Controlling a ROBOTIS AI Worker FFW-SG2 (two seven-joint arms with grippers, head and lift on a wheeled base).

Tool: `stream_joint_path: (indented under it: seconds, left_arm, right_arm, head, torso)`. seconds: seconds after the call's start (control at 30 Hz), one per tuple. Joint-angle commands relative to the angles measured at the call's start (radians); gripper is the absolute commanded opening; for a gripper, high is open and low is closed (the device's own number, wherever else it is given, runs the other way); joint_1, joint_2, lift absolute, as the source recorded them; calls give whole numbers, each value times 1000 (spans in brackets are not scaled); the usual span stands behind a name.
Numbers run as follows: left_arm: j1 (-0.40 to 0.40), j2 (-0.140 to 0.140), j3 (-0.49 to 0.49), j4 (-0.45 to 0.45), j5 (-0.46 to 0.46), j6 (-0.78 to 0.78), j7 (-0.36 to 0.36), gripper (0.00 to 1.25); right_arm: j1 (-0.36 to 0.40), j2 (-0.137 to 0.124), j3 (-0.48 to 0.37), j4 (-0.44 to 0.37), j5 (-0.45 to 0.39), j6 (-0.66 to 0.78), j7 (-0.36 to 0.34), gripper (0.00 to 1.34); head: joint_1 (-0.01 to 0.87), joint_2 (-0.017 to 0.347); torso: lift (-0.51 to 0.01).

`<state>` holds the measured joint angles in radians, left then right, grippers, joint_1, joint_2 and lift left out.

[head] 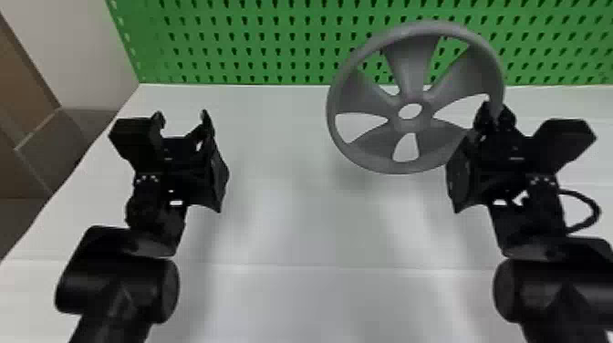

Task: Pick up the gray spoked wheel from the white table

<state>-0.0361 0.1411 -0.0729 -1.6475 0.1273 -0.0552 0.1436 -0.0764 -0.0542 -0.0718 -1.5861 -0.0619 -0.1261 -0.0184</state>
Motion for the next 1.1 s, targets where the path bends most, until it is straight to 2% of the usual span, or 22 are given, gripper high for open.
stream_joint_path:
  seconds: [0.0,0.23,0.53,1.07]
  left_arm:
    - [-1,0,1,-1,-31,0,-3,818]
    - [-2,-3,9,-1,-51,15,-3,818]
    - [-2,-25,28,-1,-57,46,-3,818]
    - [-2,-26,27,-1,-55,48,-3,818]
  right_arm:
    - [3,-4,4,0,-7,13,0,249]
    - [4,-6,9,2,-6,36,0,249]
    - [7,-6,15,0,-4,37,0,249]
    - [1,-3,7,0,-6,45,0,249]
  head:
    - [779,75]
    - [779,75]
    - [779,75]
    - [779,75]
  torso:
    - [-95]
    - [-95]
    - [-95]
    - [-95]
